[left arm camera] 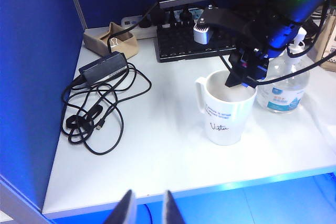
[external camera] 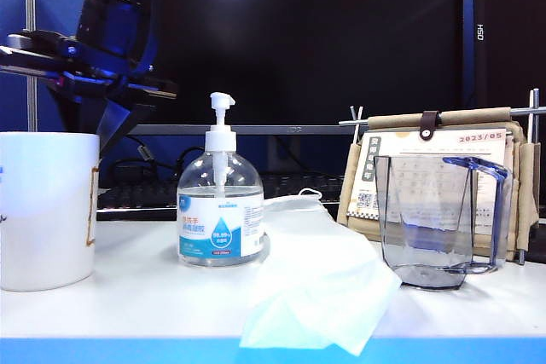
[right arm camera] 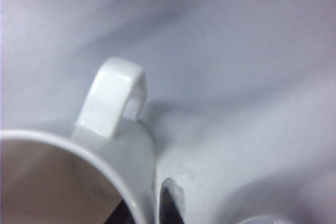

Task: Swap the positions of the transparent plastic cup and the white ceramic cup.

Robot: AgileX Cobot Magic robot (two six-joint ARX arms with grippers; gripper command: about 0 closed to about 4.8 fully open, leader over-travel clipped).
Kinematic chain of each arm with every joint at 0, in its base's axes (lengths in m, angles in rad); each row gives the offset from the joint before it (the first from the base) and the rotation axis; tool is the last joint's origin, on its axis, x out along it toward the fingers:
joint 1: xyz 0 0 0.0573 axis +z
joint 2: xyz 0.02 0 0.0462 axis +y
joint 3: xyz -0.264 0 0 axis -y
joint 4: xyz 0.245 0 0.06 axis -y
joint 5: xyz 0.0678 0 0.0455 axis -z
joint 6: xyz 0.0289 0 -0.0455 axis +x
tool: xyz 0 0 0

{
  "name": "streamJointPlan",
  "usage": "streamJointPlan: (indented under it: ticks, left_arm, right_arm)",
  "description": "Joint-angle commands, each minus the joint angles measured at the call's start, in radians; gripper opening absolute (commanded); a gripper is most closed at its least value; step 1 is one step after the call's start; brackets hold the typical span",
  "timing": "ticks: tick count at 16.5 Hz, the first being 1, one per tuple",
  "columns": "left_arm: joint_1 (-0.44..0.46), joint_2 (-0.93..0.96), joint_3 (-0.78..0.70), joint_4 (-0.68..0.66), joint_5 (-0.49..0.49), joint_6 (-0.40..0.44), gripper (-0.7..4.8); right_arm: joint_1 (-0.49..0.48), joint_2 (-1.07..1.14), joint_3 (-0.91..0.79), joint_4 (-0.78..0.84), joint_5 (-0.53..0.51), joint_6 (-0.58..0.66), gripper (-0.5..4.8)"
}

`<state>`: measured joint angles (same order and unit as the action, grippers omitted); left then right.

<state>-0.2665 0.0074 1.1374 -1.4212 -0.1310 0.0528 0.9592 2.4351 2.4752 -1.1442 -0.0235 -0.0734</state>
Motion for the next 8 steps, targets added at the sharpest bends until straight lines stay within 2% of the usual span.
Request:
streamJointPlan:
  ticks: [1,2,3,4,8]
  left_arm:
    - [0.001,-0.002,0.002,0.001,0.001,0.003,0.79]
    - [0.001,-0.002,0.002,0.001,0.001,0.003,0.79]
    - [0.001,-0.002,0.002,0.001,0.001,0.003,0.79]
    - [0.001,-0.002,0.002,0.001,0.001,0.003,0.79]
    - [0.001,-0.002,0.002,0.001,0.001,0.02,0.79]
  right_arm:
    - [0.003,-0.009,0.008,0.018,0.003,-0.005,0.97]
    - [0.003,-0.009,0.009,0.015,0.003,0.002,1.69]
    - [0.003,-0.009,0.009,0.013,0.003,0.018,2.14]
    - [0.003,-0.009,0.009,0.009,0.003,0.026,2.35]
    - [0.003,-0.011,0.009,0.0,0.006,0.026,2.36]
